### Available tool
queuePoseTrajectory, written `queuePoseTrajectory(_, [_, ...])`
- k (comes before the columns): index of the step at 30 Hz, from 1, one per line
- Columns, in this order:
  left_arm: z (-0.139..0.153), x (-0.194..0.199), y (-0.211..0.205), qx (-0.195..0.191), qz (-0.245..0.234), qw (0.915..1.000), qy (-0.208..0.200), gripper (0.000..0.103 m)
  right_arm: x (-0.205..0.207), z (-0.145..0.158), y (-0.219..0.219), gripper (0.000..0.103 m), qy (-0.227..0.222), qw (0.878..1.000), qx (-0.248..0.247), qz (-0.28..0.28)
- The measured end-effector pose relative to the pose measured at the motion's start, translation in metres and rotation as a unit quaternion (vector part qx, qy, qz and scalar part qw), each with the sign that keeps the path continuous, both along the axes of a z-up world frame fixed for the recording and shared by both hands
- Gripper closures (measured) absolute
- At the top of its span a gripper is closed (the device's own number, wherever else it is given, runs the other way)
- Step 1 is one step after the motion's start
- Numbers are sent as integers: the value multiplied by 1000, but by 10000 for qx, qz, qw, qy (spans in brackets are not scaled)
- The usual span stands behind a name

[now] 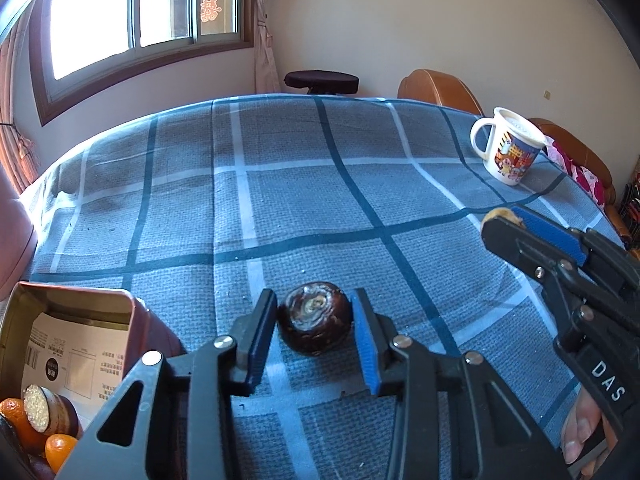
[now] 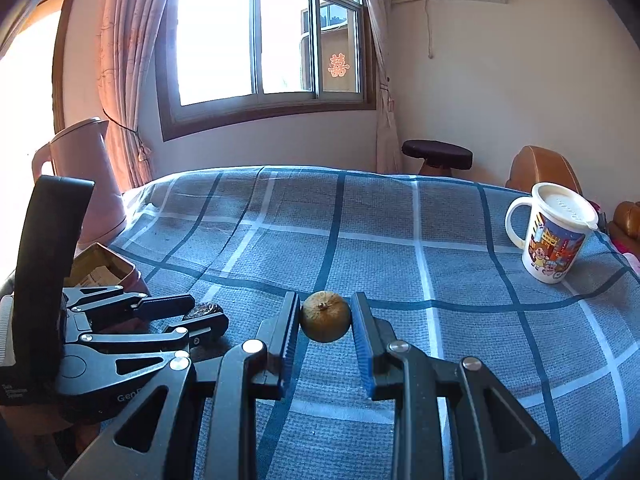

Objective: Organize fruits
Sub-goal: 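Lift and carry both fruits toward the tin with both tools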

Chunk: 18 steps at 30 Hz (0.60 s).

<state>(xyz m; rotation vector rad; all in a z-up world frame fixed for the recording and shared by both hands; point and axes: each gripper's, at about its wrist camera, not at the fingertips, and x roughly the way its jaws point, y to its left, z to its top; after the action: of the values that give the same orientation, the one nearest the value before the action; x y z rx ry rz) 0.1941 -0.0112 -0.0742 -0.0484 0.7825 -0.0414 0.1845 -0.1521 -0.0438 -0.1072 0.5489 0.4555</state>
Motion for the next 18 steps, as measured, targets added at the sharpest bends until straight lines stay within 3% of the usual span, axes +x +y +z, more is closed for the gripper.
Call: queuePoseTrajectory(18, [15,-20,-8,186,-12,9981,-591,63,-9,5,-2,75,-283,9995,105,91])
